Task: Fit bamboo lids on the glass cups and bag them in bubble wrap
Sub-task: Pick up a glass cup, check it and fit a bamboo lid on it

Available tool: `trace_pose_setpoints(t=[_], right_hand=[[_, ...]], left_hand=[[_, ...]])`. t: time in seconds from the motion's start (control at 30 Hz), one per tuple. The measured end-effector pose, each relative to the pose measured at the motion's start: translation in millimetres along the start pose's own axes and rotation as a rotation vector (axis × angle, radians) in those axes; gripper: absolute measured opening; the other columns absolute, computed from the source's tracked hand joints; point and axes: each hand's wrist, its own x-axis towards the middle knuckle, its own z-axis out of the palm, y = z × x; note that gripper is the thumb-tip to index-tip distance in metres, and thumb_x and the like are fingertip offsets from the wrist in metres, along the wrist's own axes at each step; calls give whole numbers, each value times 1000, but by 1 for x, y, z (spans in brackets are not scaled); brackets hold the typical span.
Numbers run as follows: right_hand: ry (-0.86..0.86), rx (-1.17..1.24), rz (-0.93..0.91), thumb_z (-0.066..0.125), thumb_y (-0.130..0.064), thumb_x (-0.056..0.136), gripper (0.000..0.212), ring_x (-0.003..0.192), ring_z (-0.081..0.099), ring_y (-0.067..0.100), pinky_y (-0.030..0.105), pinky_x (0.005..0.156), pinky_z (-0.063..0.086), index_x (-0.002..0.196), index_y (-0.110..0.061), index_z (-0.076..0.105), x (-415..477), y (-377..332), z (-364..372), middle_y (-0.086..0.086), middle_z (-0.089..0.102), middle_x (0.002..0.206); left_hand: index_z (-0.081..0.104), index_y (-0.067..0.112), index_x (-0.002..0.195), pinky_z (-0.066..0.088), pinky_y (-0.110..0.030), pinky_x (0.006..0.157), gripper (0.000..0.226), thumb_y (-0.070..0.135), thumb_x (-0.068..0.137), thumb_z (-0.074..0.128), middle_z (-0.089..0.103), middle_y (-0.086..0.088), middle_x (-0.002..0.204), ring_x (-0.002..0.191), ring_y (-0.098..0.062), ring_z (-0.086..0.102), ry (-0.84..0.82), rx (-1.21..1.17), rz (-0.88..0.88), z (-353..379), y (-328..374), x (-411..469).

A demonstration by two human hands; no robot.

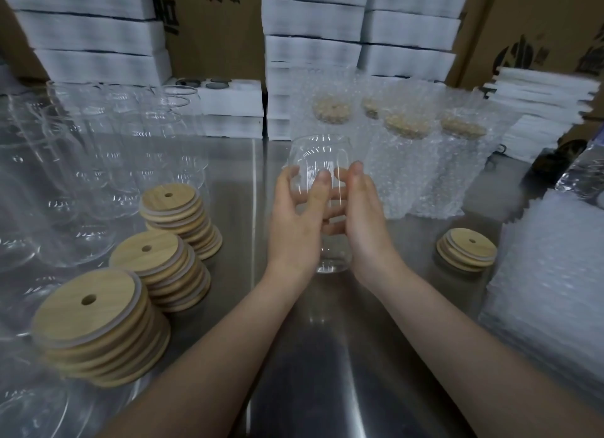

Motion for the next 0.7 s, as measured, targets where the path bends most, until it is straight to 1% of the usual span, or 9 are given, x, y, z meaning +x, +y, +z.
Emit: trace_pose_setpoints(t=[0.1,0.17,0.23,0.33,0.43,0.5,0.57,0.63,0.7], right_hand=[[27,22,41,28,-55,102,44,79,67,18,29,64,54,114,-26,59,2,-3,-1,6,70,99],[35,49,51,29,-53,103,41,76,64,18,28,60,51,110,-29,61,3,-4,-3,6,70,94],[44,88,56,31,-48,104,36,70,61,15,28,56,48,106,-31,62,3,-5,-4,7,68,90],[42,132,52,35,-39,106,30,63,62,14,29,53,47,103,-30,64,3,-5,-8,1,69,78],[21,150,45,38,-32,106,27,61,66,18,34,60,50,102,-27,65,3,-5,-12,3,73,72],[27,148,54,43,-32,105,27,69,64,28,43,69,51,97,-29,69,3,-7,-12,9,73,80],[42,137,61,47,-32,103,29,82,58,34,51,77,48,90,-31,73,4,-8,-11,18,66,93],[40,104,37,45,-34,104,31,91,56,33,50,82,47,95,-29,73,5,-8,-12,18,63,104],[6,81,9,41,-43,103,32,101,60,23,42,87,49,106,-29,70,5,-8,-13,7,66,115]], left_hand=[[49,19,130,57,-28,57,61,59,85,51,72,17,86,69,-12,72,-12,-73,18,0,0,-1],[55,23,120,52,-24,48,39,49,94,44,74,3,85,65,-17,71,-26,-141,6,0,2,-2],[59,31,111,55,-31,49,28,45,101,37,73,-10,96,71,-27,73,-30,-178,-16,0,5,-1],[55,23,128,61,-48,61,43,48,102,31,71,-19,104,79,-34,73,-38,-237,-105,-2,6,0],[55,21,130,61,-45,62,47,47,103,27,73,-16,97,79,-31,74,-20,-256,-172,-2,4,3],[56,22,128,61,-45,62,45,45,105,25,75,-15,91,79,-32,74,-29,-303,-207,-3,4,5],[57,26,125,59,-40,56,43,44,105,24,76,-7,89,77,-31,74,-38,-293,-202,-5,3,8],[57,30,126,56,-35,52,43,45,105,23,76,-6,96,78,-32,74,-42,-229,-166,-7,2,9],[57,33,125,55,-36,55,41,44,105,24,73,-8,103,78,-32,73,-23,-179,-125,-8,3,9]])
